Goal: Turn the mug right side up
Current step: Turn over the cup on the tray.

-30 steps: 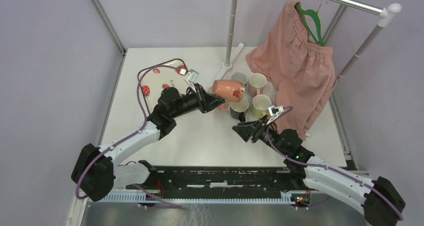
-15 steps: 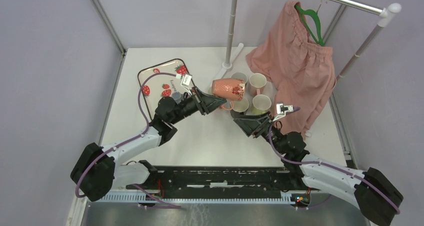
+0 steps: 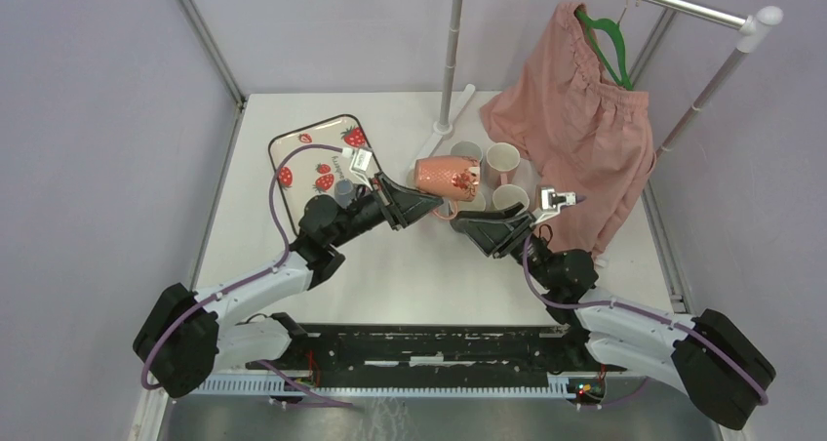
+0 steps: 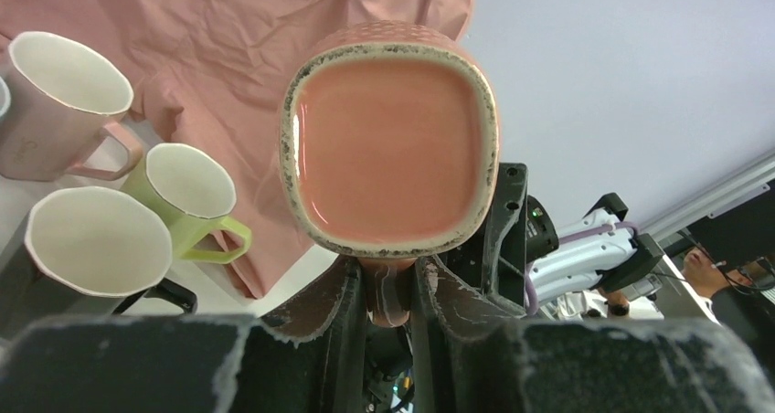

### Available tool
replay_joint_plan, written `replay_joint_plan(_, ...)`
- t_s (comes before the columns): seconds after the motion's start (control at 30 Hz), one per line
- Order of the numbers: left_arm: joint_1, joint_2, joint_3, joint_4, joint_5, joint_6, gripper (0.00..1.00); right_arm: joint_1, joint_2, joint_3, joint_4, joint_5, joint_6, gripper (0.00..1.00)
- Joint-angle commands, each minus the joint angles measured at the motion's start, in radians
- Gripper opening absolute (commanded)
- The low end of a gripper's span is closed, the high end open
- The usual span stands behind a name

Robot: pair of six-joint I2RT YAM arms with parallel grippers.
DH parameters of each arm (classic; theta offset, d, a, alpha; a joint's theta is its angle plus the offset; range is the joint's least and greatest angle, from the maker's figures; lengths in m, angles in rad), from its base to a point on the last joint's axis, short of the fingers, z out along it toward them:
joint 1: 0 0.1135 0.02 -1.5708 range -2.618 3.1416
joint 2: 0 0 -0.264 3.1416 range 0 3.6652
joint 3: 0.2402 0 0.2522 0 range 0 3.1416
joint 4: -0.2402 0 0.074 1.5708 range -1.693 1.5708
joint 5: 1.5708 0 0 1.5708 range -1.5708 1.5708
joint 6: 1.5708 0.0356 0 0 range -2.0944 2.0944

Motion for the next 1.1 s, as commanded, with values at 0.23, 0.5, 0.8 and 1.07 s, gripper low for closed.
replay_joint_plan(0.23, -0.089, 0.009, 0.026, 0.155, -0.037, -0.025, 0.02, -0.029, 0.089, 0.1, 0.136, -0.097, 0.088, 0.66)
replay_joint_plan(0.5, -0.095, 0.01, 0.019, 0.158, -0.047, -0.024, 0.02, -0.029, 0.092, 0.11, 0.144, -0.101, 0.091, 0.52)
replay_joint_plan(0.8, -0.096, 0.019, 0.006, 0.172, -0.054, -0.024, 0.02, -0.029, 0.086, 0.097, 0.138, -0.095, 0.091, 0.41)
replay_joint_plan(1.07, -0.102, 0.035, -0.007, 0.181, -0.056, -0.012, 0.02, -0.029, 0.071, 0.103, 0.108, -0.097, 0.062, 0.25)
